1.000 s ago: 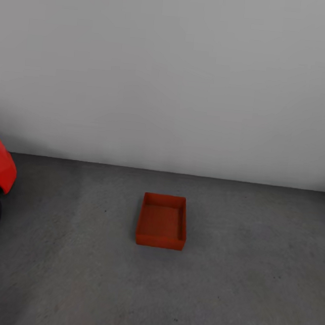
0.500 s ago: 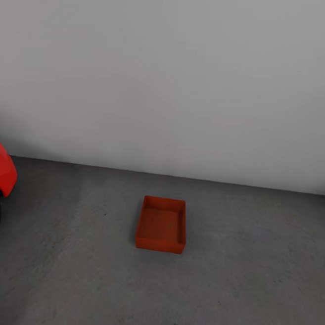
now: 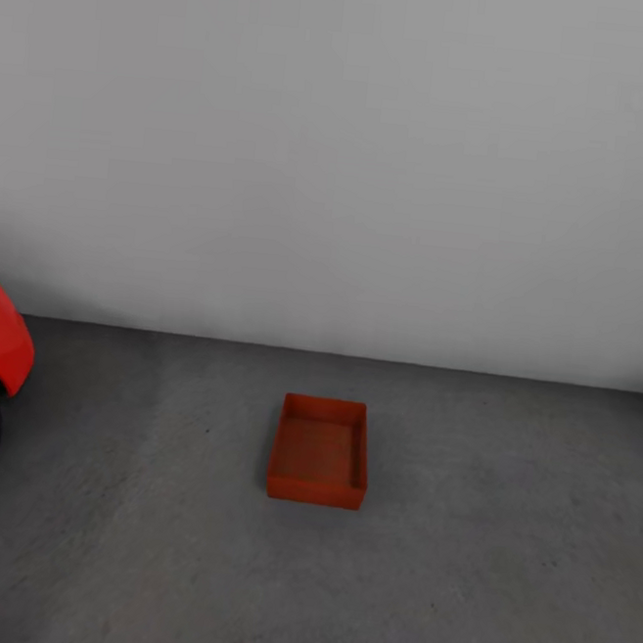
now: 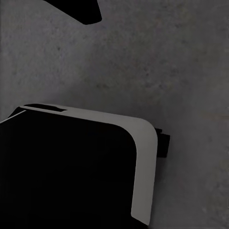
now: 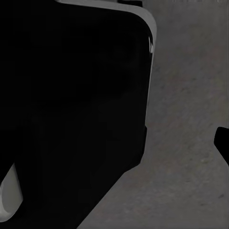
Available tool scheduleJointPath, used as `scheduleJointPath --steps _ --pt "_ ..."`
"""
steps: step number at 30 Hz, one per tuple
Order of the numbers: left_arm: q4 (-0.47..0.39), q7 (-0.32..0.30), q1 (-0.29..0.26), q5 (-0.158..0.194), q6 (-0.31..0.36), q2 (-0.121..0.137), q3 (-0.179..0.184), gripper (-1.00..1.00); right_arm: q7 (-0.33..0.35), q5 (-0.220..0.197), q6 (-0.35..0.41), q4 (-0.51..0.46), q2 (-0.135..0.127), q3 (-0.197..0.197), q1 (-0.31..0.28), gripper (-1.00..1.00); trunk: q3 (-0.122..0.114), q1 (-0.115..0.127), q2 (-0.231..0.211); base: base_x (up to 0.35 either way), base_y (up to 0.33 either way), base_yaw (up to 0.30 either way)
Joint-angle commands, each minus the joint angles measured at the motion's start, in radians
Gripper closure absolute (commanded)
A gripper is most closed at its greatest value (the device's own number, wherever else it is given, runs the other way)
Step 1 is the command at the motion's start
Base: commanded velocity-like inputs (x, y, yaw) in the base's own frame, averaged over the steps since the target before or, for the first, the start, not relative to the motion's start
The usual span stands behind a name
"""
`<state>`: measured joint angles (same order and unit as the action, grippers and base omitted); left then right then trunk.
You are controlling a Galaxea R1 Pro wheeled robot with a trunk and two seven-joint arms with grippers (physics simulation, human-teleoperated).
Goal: Move the two storage containers from the living room to the garage. In the garage, place one container on the floor and stack the other container on top of it (either order is fine).
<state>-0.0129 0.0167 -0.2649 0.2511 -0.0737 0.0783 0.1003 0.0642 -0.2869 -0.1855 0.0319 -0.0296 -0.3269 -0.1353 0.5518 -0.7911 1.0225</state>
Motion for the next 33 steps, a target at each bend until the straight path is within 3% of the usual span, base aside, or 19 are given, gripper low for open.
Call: scheduleJointPath --steps 1,33 --pt "0.001 0.002 0.000 0.008 -0.003 0.000 0.009 -1.00 0.006 -0.011 -0.006 0.003 0.000 -0.006 -0.001 -1.00 -0.001 0.000 0.001 0.000 0.000 0.000" --pt "0.001 0.002 0.000 0.008 -0.003 0.000 0.009 -1.00 0.006 -0.009 -0.017 0.003 -0.001 -0.007 0.000 -1.00 -0.052 0.000 0.001 0.000 0.000 0.000"
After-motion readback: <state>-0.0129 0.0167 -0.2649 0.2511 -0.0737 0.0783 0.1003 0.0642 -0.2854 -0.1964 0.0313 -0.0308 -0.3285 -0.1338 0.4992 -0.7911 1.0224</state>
